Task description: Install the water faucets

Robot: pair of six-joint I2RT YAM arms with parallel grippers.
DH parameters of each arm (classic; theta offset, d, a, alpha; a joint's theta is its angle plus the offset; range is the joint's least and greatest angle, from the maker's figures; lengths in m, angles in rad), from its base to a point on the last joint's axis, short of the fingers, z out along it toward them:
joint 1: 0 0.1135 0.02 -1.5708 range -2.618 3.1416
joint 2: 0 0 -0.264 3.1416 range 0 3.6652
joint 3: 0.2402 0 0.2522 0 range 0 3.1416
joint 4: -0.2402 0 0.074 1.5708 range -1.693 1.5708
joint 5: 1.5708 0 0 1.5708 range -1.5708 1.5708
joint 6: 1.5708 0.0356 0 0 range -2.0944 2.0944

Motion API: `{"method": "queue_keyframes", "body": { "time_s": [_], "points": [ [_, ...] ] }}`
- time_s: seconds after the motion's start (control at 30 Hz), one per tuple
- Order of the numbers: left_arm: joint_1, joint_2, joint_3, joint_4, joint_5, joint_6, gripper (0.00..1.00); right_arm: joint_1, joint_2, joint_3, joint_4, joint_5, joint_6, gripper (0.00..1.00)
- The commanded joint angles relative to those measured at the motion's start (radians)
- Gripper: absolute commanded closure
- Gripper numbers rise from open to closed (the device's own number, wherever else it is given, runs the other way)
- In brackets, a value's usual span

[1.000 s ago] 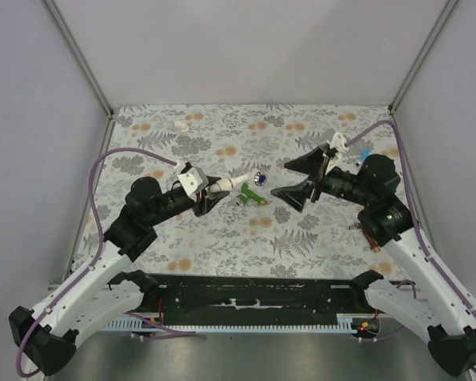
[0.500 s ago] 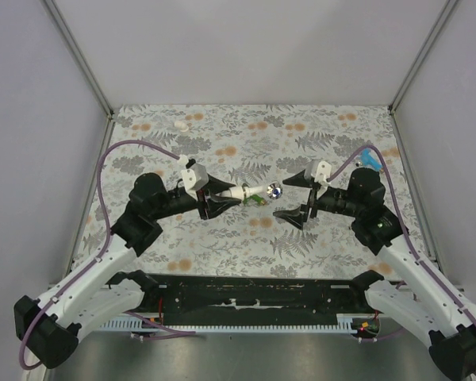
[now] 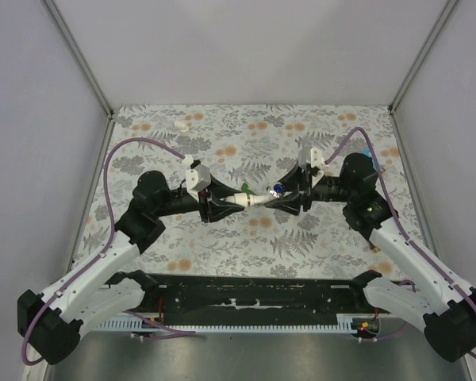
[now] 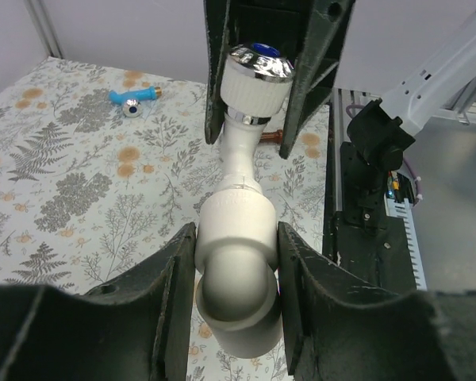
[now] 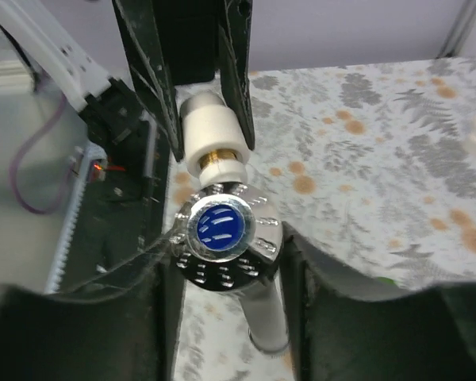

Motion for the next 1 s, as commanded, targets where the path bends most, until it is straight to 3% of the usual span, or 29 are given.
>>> {"method": "queue_keyframes", "body": {
  "time_s": [0.0, 0.03, 0.07, 0.1, 0.2, 0.3, 0.43, 0.57, 0.67, 0.7, 0.8, 0.97],
  "points": [
    [-0.004, -0.062, 0.014, 0.069, 0.056, 0.094, 0.98, 0.003, 0.059, 0.076, 0.069, -0.001, 0.270, 0.65],
    [-0.004, -0.076, 0.012, 0.052, 0.056, 0.126, 0.98, 0.003, 0.078, 0.085, 0.065, 0.014, 0.347, 0.83],
    [-0.005, -0.093, 0.012, 0.026, 0.044, 0.163, 0.98, 0.003, 0.095, 0.099, 0.040, 0.055, 0.420, 0.95],
    [-0.005, -0.105, 0.018, -0.004, 0.019, 0.197, 0.98, 0.003, 0.117, 0.113, 0.005, 0.098, 0.502, 1.00],
    [-0.007, -0.143, 0.017, -0.072, -0.033, 0.290, 0.98, 0.001, 0.177, 0.134, -0.056, 0.117, 0.718, 1.00],
    [-0.008, -0.186, 0.007, -0.107, -0.062, 0.364, 0.98, 0.000, 0.233, 0.075, 0.083, 0.091, 0.950, 1.00],
    [-0.010, -0.228, 0.004, -0.139, -0.088, 0.415, 0.98, -0.031, 0.311, 0.019, 0.264, 0.053, 1.113, 0.70],
    [-0.008, -0.255, -0.003, -0.132, -0.130, 0.407, 0.98, -0.074, 0.339, 0.062, 0.379, 0.013, 1.148, 0.43],
    [-0.010, -0.257, 0.000, -0.121, -0.189, 0.369, 0.98, -0.110, 0.300, 0.124, 0.311, 0.011, 1.026, 0.20],
    [-0.008, -0.254, -0.002, -0.114, -0.215, 0.343, 0.98, -0.117, 0.276, 0.148, 0.240, 0.024, 0.925, 0.02],
    [-0.008, -0.248, -0.006, -0.074, -0.278, 0.280, 0.98, -0.117, 0.198, 0.210, 0.003, 0.085, 0.629, 0.02],
    [-0.008, -0.226, -0.005, -0.049, -0.343, 0.205, 0.98, -0.118, 0.035, 0.115, 0.008, 0.185, 0.391, 0.02]
  ]
}}
